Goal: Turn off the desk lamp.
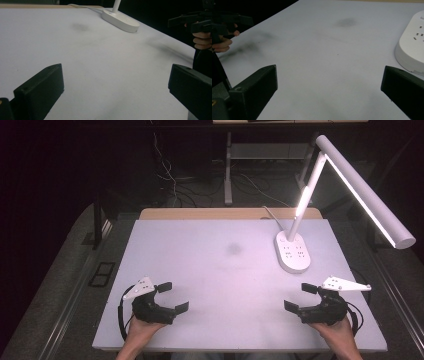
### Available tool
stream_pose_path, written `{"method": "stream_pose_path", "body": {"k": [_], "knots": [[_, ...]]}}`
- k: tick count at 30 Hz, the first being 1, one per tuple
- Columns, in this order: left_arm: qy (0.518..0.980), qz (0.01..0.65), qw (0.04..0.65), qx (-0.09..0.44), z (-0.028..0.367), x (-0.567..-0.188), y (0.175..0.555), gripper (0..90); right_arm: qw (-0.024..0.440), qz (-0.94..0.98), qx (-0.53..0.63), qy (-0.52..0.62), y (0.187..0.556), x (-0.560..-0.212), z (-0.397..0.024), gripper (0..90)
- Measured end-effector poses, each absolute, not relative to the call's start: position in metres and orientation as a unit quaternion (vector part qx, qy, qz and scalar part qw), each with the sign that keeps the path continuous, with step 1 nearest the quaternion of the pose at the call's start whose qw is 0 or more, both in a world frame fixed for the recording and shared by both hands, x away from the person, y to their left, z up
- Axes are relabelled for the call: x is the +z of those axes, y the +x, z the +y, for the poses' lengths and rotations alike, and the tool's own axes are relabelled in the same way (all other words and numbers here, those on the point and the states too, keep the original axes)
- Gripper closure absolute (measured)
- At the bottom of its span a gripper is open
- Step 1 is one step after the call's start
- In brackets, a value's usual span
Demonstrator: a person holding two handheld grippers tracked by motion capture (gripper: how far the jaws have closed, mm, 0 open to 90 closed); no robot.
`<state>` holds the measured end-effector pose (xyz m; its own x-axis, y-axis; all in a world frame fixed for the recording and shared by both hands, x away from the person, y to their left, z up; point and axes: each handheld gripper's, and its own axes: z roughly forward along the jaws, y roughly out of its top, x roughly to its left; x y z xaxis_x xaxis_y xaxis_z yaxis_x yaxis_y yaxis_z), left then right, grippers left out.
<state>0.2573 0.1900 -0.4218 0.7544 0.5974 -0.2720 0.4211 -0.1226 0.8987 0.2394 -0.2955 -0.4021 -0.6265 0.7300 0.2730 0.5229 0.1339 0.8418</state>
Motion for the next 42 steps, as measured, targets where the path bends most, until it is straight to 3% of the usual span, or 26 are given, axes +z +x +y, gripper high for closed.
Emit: {"method": "stream_pose_path", "body": {"k": [42], "knots": [[0.745,0.344,0.566,0.080,0.189,-0.422,0.256,0.0,0.082,0.757,0.497,0.415,0.246,-0.387,-0.290,0.8]]}}
